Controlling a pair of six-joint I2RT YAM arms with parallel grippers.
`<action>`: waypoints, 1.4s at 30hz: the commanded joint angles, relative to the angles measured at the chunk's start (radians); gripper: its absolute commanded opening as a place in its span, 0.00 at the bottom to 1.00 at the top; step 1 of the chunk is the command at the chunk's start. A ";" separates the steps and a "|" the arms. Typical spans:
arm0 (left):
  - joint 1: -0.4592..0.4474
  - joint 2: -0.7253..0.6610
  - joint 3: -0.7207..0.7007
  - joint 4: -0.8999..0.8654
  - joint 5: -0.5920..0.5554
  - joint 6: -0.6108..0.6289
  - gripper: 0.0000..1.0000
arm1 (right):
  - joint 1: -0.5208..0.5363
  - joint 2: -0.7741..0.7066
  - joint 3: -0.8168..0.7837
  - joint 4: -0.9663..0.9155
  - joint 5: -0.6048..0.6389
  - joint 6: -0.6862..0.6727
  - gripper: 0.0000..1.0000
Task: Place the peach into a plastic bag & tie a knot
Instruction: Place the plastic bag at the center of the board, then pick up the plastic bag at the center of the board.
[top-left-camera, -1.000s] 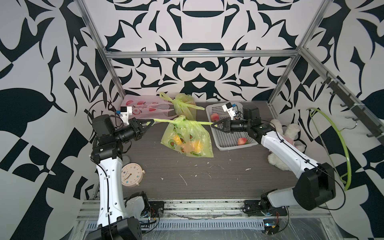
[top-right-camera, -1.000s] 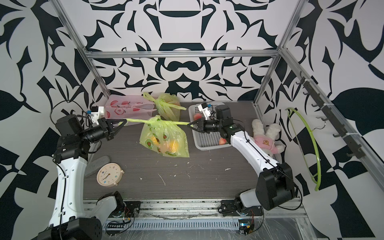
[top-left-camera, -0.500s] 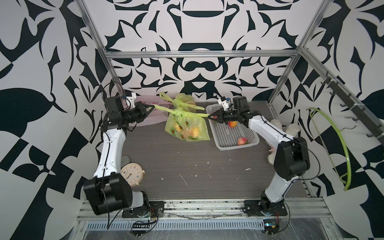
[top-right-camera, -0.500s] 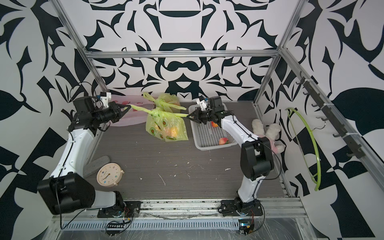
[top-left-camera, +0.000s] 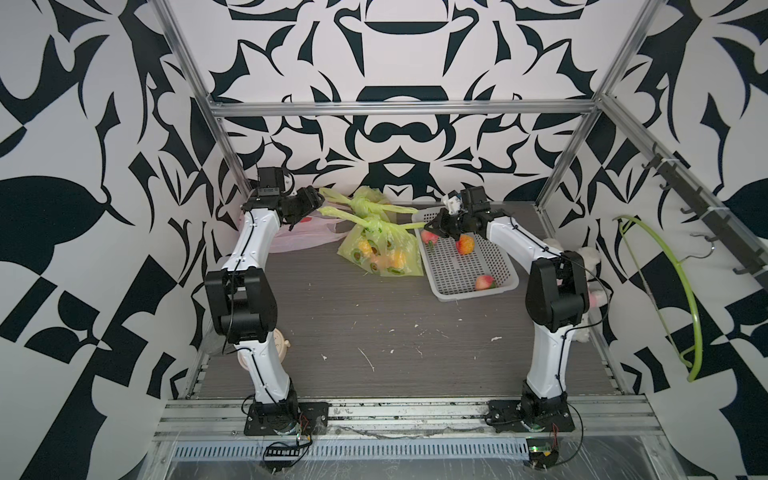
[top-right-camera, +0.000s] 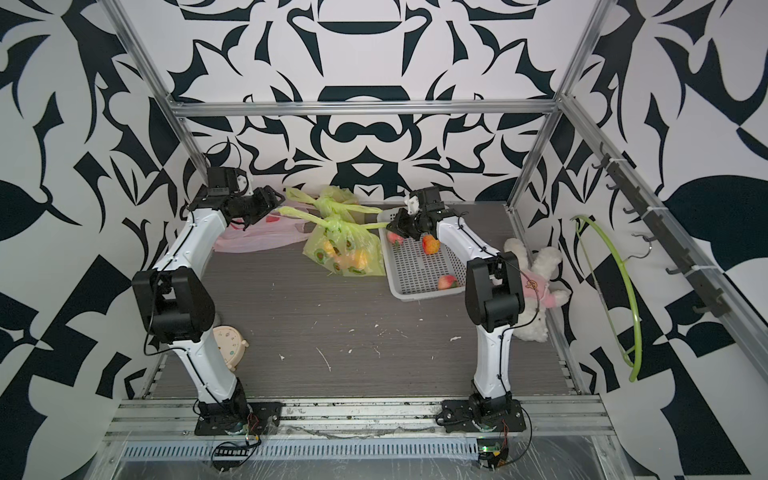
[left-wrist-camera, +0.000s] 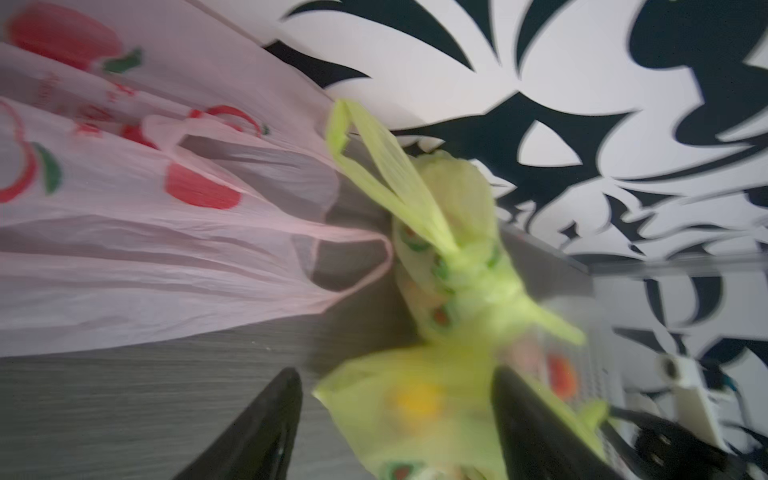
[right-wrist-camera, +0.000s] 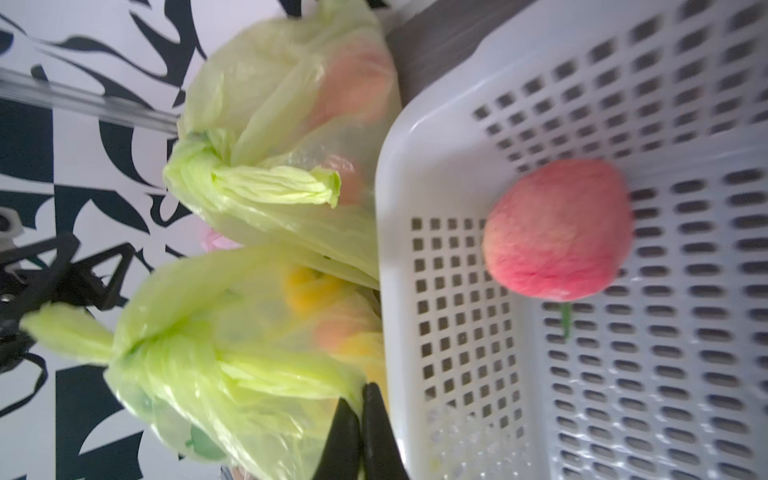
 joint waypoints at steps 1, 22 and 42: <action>0.009 0.116 0.087 -0.117 -0.203 0.043 0.80 | 0.001 -0.050 0.019 -0.009 0.048 -0.003 0.11; -0.018 0.642 0.550 -0.485 -0.329 0.103 0.88 | 0.058 -0.293 -0.065 -0.014 0.003 -0.057 0.58; -0.017 0.250 -0.082 -0.406 -0.259 0.053 0.62 | 0.285 -0.446 -0.218 -0.116 0.025 -0.149 0.54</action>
